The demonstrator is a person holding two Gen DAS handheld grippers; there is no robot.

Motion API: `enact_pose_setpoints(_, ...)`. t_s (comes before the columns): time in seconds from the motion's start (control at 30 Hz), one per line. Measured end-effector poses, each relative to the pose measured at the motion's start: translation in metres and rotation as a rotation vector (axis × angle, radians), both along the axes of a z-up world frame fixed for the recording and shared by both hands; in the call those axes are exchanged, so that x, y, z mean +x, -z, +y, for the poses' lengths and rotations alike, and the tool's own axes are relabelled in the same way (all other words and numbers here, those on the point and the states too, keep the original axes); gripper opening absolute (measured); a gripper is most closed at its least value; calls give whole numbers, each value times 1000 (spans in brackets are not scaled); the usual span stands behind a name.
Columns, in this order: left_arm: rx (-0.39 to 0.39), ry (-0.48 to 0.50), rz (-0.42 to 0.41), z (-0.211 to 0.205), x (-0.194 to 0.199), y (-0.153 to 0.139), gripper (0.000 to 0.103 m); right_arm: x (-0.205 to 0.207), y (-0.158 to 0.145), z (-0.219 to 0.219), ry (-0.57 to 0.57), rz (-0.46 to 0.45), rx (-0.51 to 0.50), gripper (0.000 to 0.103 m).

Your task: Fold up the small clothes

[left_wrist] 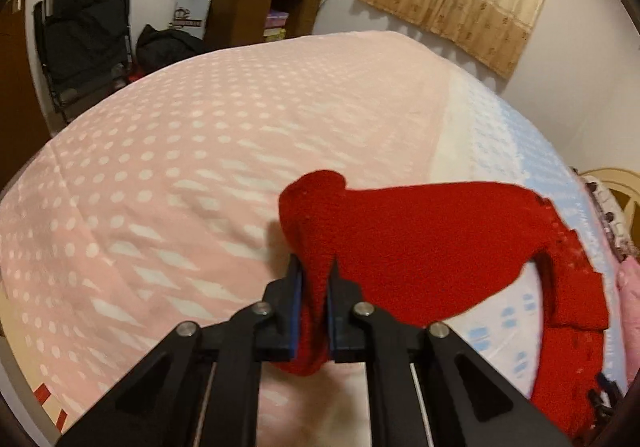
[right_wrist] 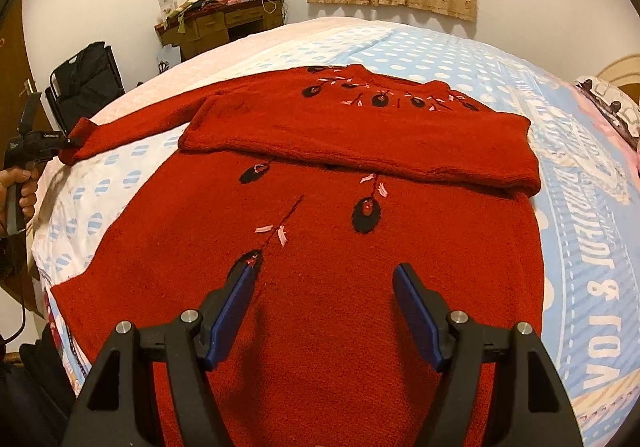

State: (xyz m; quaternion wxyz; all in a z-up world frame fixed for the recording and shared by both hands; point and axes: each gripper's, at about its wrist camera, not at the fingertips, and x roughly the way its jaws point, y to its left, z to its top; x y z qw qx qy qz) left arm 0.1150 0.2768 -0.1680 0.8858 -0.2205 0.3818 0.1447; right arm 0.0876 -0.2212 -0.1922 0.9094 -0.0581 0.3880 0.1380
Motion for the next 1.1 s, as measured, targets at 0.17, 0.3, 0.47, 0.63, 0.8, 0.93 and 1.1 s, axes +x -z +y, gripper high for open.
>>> enact_pose_setpoints(0.17, -83, 54, -69, -14, 8, -29, 10, -3, -3, -1, -2, -20, 13, 72)
enact_pose_setpoints(0.3, -161, 127, -121, -39, 26, -55, 10, -4, -5, -2, 1, -28, 15, 72)
enact_pose_setpoints(0.47, -217, 255, -195, -87, 50, -89, 10, -5, -10, -9, 15, -37, 18, 72)
enact_pose_setpoints(0.63, -232, 385, -247, -141, 76, -122, 10, -3, -10, -23, 53, -32, 44, 72)
enact_pose_setpoints(0.8, -234, 485, -270, -194, 100, -145, 10, 0, -10, -40, 98, -23, 81, 72)
enact_pose_setpoints(0.93, -244, 544, -284, -226, 112, -154, 10, 2, -9, -51, 128, -14, 113, 72)
enact_pose_setpoints(1.1, -225, 627, -277, -271, 124, -163, 10, 2, -8, -58, 151, 0, 138, 72)
